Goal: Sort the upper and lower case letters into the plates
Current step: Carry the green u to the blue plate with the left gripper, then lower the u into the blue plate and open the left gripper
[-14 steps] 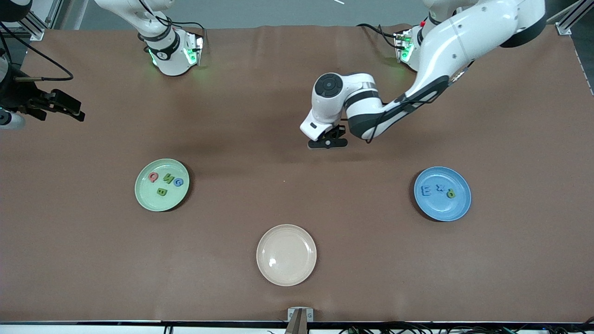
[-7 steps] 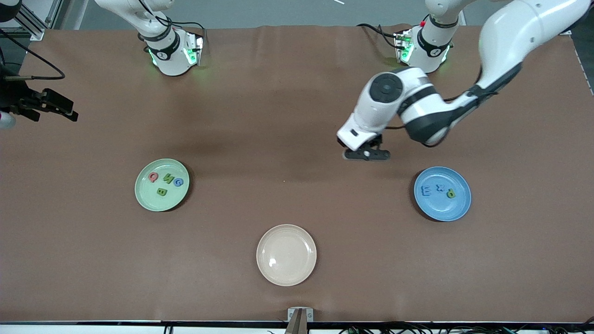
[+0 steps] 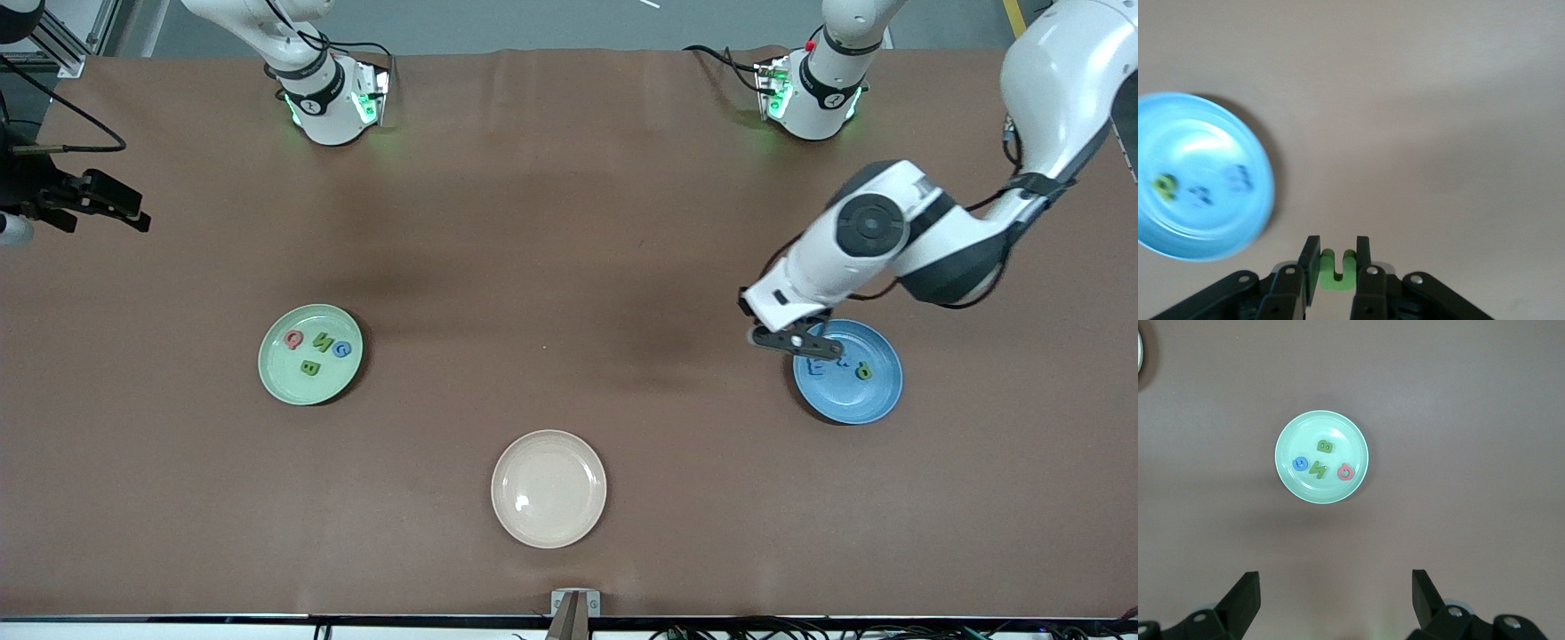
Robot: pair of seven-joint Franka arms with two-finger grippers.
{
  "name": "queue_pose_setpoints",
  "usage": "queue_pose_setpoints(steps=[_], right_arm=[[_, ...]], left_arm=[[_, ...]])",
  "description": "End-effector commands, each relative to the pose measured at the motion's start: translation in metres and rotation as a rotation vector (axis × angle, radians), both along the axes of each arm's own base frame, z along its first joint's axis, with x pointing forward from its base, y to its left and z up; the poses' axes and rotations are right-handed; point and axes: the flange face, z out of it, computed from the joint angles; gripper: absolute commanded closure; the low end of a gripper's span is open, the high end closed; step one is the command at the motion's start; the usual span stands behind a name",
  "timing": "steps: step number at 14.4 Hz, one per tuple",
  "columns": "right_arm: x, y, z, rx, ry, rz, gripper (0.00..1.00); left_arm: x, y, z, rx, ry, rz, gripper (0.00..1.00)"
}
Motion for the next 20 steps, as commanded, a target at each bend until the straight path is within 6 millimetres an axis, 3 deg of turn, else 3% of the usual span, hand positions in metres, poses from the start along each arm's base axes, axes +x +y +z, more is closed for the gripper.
queue_pose_setpoints(steps=[1,6,9,14,20], right_arm=[[-0.014,0.001,0.005,-0.019,-0.003,0.018,0.00],[-0.015,0.005,0.007,-0.030,-0.006,0.028,0.00],[-0.015,0.004,0.007,-0.030,-0.001,0.025,0.00],[-0.015,0.005,0.008,-0.030,-0.006,0.026,0.00],[-0.017,-0.002,0.007,-0.017,0.003,-0.017,0.00]], left_arm=[[0.027,0.046,-0.017,0.020,0.015,-0.062,0.93],[0.075,0.105,-0.051,0.112,0.016,-0.186,0.93],[0.088,0.112,-0.079,0.129,-0.026,-0.194,0.93],[0.094,0.137,-0.109,0.102,-0.058,-0.206,0.93],[0.088,0.133,-0.132,0.071,-0.031,-0.182,0.91]])
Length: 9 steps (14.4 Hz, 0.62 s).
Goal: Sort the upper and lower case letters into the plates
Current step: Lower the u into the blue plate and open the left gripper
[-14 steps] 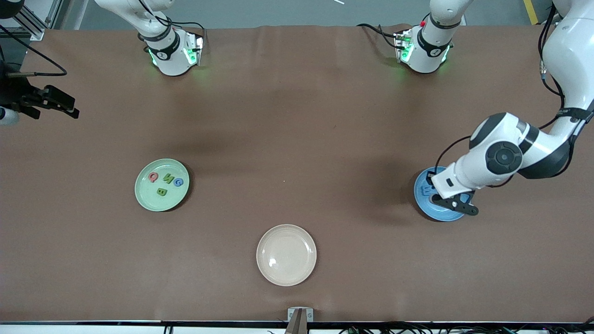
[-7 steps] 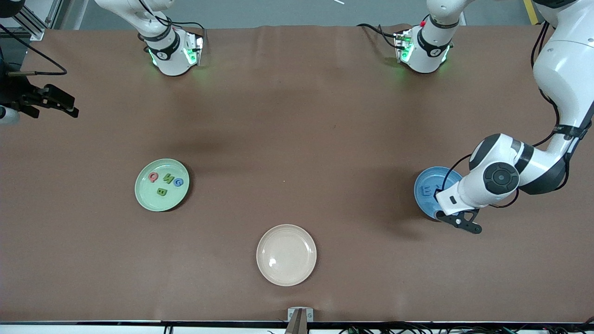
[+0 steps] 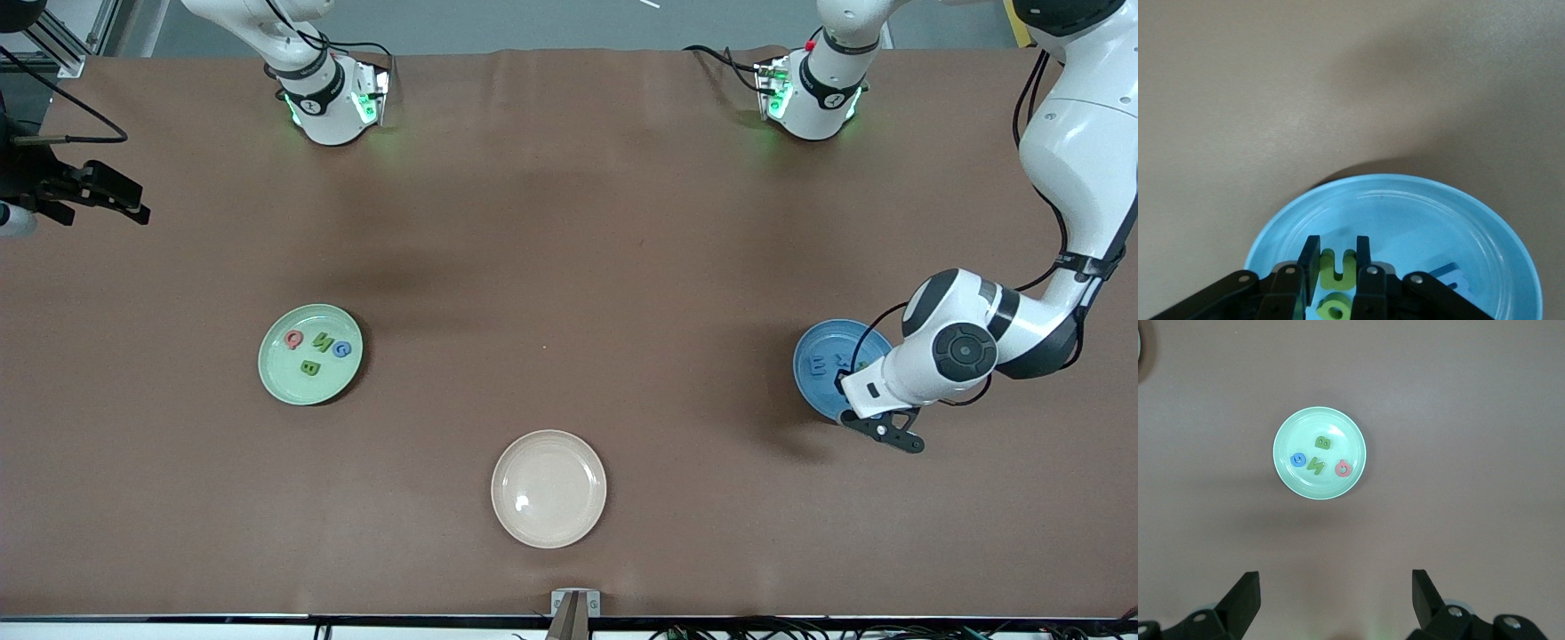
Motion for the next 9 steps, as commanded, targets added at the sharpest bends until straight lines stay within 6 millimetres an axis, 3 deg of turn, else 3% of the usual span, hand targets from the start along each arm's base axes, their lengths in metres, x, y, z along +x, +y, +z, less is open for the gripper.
queue_pose_setpoints(steps=[1,8,9], right_arm=[[-0.0121,-0.0066,0.0014,-0.001,0.004,-0.035,0.00],[-0.0118,-0.0032,0.0021,0.024,0.001,-0.034,0.00],[-0.0120,-0.0033,0.0013,0.023,0.004,-0.031,0.00]], left_arm=[[-0.0029,-0.0087,-0.0088,-0.022,-0.010,0.009,0.91],[-0.0079,-0.0140,-0.0135,-0.028,-0.017,0.025,0.88],[-0.0068,-0.0131,-0.0119,-0.026,-0.020,0.027,0.74]])
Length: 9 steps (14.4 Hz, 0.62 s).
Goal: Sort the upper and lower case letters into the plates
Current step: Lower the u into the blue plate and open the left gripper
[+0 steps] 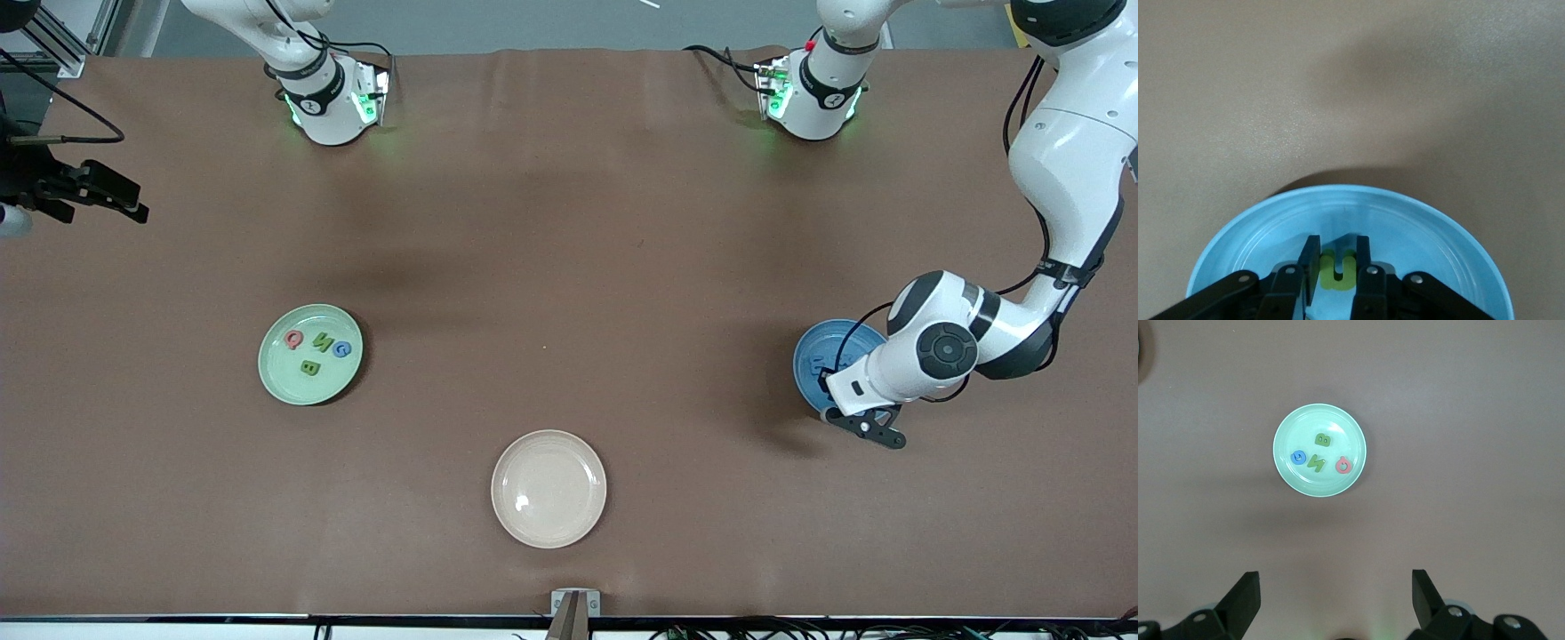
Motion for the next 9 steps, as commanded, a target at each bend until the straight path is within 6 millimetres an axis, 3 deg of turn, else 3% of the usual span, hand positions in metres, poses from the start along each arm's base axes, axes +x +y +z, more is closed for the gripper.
queue_pose_setpoints(steps=[1,2,3,4,5,7,9], right_arm=[[-0.011,0.000,0.003,0.013,-0.008,-0.016,0.00],[-0.011,0.000,0.003,0.013,-0.008,-0.016,0.00],[-0.011,0.000,0.003,0.013,-0.008,-0.016,0.00],[-0.010,0.001,0.003,0.013,-0.008,-0.014,0.00],[-0.010,0.002,0.003,0.012,-0.008,-0.013,0.00],[-0.010,0.002,0.003,0.012,-0.008,-0.011,0.00],[-0.010,0.002,0.003,0.012,-0.009,-0.010,0.00]], left_arm=[[0.002,-0.002,0.007,0.014,-0.023,0.002,0.48],[0.003,-0.001,0.012,0.019,-0.028,0.004,0.27],[0.004,0.001,0.020,0.025,-0.033,0.009,0.00],[0.003,0.003,0.030,0.037,-0.024,0.016,0.00],[0.000,-0.007,0.053,0.049,-0.003,0.017,0.00],[-0.004,-0.018,0.121,0.045,0.018,0.045,0.00],[-0.008,-0.015,0.177,0.023,0.026,0.067,0.00]])
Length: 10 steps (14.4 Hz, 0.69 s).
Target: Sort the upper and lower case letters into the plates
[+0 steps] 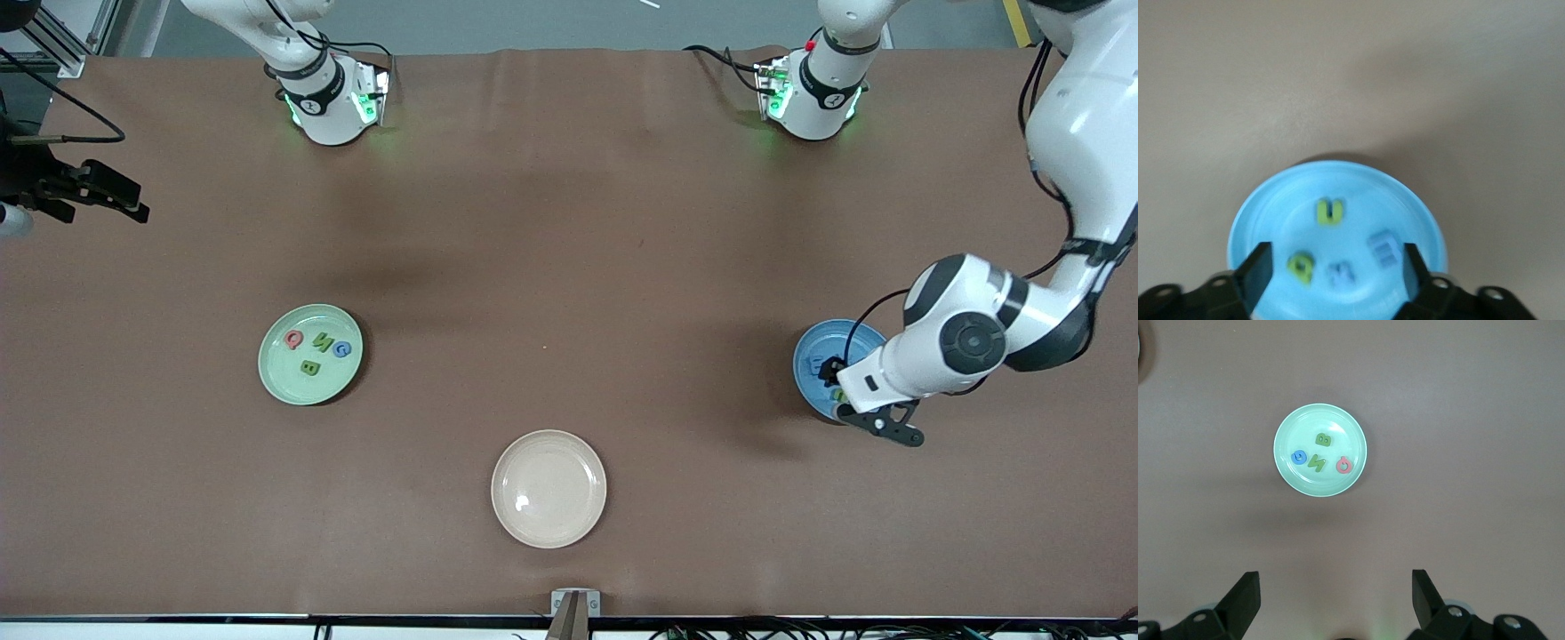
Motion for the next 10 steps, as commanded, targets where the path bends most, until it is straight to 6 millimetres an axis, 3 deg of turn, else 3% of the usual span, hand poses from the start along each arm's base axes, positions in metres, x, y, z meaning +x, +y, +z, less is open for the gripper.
queue_pose_setpoints(steps=[1,3,5,8,10], right_arm=[[-0.010,0.001,0.003,0.012,-0.009,-0.011,0.00],[-0.010,0.001,0.003,0.012,-0.009,-0.011,0.00],[-0.010,0.001,0.003,0.012,-0.009,-0.011,0.00],[-0.009,0.002,0.002,0.012,-0.009,-0.010,0.00],[-0.009,0.001,0.003,0.010,-0.011,-0.010,0.00]], left_arm=[[-0.016,0.009,0.081,0.022,0.012,0.024,0.00],[-0.026,0.018,0.133,0.001,0.003,0.035,0.00],[-0.037,0.021,0.171,-0.002,0.002,0.039,0.00],[-0.041,0.026,0.201,0.017,-0.007,0.040,0.00],[-0.048,0.008,0.224,0.002,-0.035,0.080,0.00]])
